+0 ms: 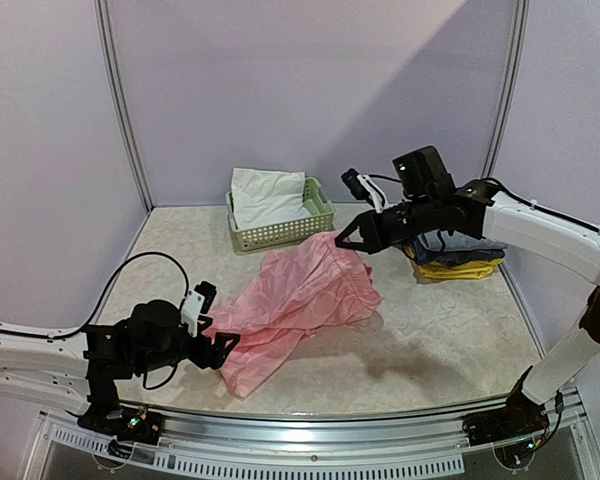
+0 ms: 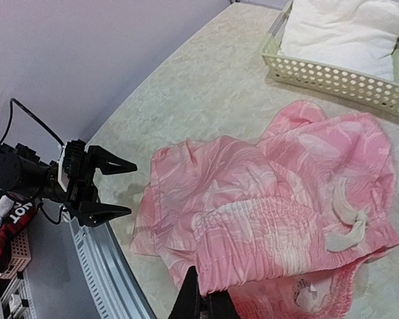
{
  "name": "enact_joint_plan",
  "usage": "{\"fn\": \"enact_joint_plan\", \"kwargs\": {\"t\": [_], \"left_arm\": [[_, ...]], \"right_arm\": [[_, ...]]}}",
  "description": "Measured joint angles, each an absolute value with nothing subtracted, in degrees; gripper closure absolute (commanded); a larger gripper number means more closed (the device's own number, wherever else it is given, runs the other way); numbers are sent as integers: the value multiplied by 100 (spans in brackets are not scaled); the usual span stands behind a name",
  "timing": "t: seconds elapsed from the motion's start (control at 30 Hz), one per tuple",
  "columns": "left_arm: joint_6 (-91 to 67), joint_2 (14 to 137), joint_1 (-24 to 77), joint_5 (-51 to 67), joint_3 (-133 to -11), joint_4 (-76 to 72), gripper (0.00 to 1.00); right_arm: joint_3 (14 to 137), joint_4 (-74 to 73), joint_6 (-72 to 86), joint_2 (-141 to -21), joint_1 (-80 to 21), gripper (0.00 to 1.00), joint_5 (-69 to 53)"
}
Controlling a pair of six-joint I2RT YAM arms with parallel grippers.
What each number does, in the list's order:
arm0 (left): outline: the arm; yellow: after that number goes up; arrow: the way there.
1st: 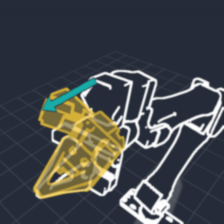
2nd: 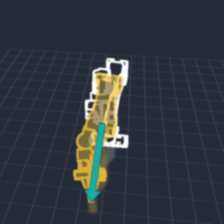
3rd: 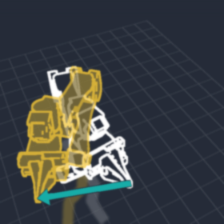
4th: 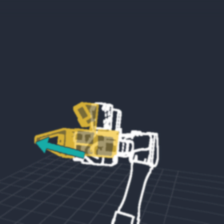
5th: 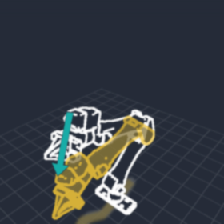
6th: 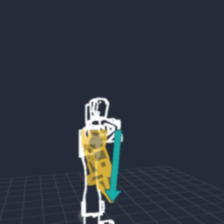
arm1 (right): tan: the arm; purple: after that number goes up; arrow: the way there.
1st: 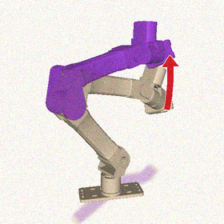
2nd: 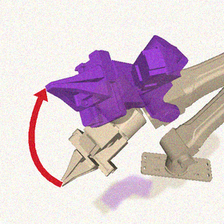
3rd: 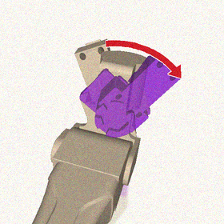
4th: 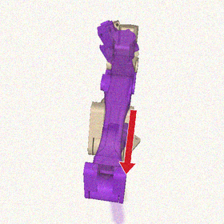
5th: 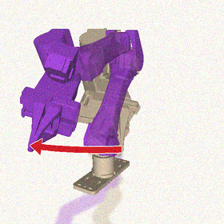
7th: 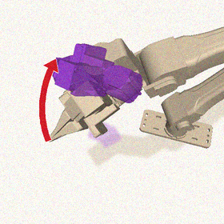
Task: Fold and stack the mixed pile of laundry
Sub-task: Pick up the crumpled shorts from the center of the board.
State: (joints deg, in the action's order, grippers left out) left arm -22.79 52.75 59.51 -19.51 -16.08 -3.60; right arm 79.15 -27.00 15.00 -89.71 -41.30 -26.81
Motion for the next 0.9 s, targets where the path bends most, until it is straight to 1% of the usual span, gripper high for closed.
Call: {"fn": "enact_joint_plan", "kwargs": {"t": [0.13,0.37,0.43,0.63,0.8,0.9], "left_arm": [[-2362,5172,5951,-1984,-1594,-204,20],[-2362,5367,5951,-1911,-1592,-287,22],[-2359,5496,5951,-1918,-1588,-329,24],[-2383,5863,5924,-2178,-1586,-449,34],[-2434,5992,5634,-2272,-1586,-447,38],[-2467,6003,5253,-2143,-1586,-480,38]], "right_arm": [[7819,-2639,1549,-8556,-3994,100,-2429],[7725,-2276,1577,-7907,-3931,100,-2408],[7690,-2176,1575,-7758,-3931,100,-2408],[7509,-2073,1564,-7426,-3931,100,-2093],[7430,-2150,1485,-7118,-3929,100,-1559],[7363,-2206,1415,-6919,-3929,100,-1260]]}}
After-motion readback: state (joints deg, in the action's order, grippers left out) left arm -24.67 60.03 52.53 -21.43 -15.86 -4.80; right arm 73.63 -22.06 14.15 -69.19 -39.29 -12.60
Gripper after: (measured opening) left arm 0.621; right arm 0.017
